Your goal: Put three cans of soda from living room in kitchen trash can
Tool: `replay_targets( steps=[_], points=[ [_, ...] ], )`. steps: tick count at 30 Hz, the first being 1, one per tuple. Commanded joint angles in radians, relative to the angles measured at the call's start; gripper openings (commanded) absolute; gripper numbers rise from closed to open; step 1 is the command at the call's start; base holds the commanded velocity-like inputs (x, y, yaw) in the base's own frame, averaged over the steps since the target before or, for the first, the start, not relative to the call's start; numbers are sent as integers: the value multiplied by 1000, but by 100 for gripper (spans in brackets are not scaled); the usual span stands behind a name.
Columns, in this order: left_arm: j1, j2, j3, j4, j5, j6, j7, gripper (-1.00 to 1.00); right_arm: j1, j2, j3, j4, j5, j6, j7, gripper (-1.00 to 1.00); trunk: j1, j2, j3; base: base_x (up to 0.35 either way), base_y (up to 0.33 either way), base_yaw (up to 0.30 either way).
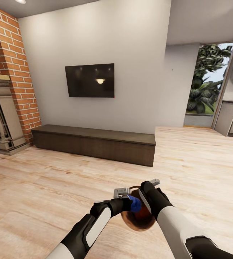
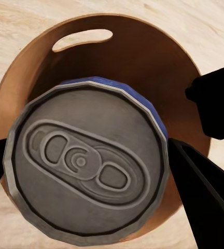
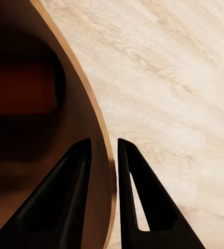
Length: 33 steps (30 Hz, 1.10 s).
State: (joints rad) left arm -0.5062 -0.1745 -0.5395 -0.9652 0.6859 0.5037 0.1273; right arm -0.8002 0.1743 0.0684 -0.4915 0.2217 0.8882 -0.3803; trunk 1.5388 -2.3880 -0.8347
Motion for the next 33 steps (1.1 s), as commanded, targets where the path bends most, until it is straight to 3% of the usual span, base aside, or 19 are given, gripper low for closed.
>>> replay_targets(
  steps=[1,27,33],
  points=[
    [0,0,0,1,0,0,0,-100,-1,0,1,-1,5,0,3,-100,0,0,0,0,0,0],
    [0,0,-6,78,-3,-60,-1,-100,-1,0,1,-1,4,-1,11,-100,0,0,0,0,0,0],
    [0,0,-7,82,-3,-64,-2,-100,-1,0,4,-1,5,0,75,-100,0,0,0,0,0,0]
  ],
)
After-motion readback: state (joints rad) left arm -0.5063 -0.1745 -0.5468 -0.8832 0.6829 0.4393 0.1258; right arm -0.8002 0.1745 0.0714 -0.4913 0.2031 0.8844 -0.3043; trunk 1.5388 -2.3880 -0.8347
